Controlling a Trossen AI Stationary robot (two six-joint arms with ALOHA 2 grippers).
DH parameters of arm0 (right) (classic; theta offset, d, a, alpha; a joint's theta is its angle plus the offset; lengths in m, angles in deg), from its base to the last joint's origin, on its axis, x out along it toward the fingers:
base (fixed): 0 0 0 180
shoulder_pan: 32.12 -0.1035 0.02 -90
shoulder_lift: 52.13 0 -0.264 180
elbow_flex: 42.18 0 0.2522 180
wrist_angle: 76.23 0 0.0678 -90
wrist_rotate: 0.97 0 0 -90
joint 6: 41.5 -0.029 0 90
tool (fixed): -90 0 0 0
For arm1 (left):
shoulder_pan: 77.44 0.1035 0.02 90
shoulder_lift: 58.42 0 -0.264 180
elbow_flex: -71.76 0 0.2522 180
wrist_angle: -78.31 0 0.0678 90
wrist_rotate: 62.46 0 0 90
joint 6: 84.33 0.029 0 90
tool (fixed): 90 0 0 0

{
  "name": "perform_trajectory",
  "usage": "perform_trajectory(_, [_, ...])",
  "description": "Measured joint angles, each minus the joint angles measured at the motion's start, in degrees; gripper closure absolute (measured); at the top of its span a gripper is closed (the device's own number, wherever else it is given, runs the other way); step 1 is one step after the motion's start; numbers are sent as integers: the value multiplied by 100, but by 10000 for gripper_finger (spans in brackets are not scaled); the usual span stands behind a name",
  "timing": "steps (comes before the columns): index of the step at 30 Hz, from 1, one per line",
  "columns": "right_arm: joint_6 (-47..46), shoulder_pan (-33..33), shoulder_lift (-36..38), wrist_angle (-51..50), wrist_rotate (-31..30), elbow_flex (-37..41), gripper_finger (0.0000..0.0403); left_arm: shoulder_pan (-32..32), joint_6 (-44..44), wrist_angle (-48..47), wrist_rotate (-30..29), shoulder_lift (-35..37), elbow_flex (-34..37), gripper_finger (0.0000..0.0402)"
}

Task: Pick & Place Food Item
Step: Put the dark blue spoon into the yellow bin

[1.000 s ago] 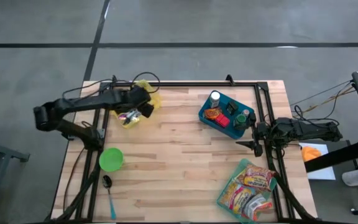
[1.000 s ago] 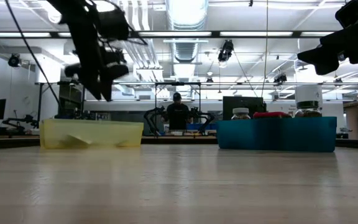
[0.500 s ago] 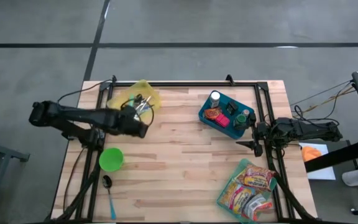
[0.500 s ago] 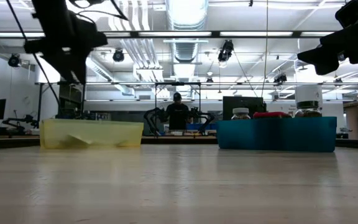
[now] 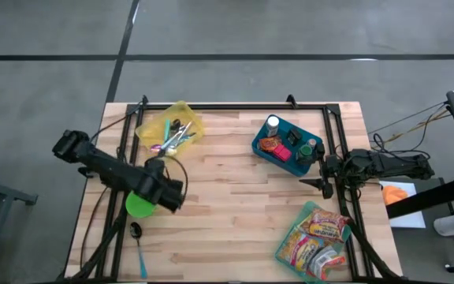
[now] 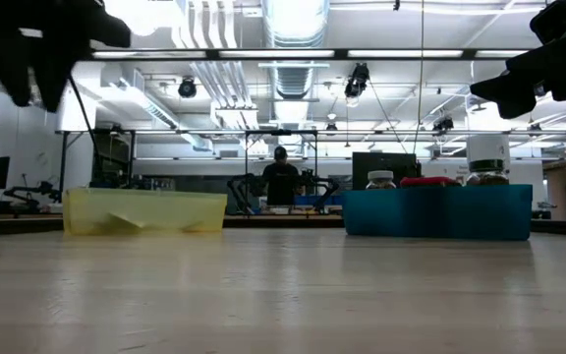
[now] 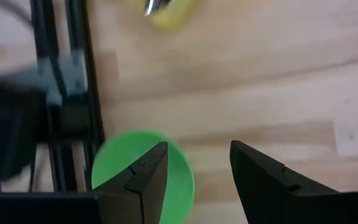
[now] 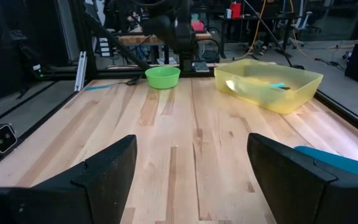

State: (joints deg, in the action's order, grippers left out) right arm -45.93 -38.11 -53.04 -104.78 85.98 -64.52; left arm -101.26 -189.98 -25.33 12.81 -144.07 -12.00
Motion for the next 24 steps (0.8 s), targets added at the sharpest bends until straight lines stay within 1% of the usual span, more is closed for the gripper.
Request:
perform_trajectory(6, [8,1,0,1,-1,0,100,-635,-1401,139,701,-80,-21,227])
perform_trajectory(13, [9,0,0,0,0,0,100,-1294,-2564,632,1503,-158,-21,227])
perform_trajectory(18, [8,0,0,0,0,-2,100,-1600,-3011,1011,2296,-440,-21,228])
perform_trajectory(24, [0,2,1,0,0,0,100,-1856,-3398,1626,2606,-762,-22,228])
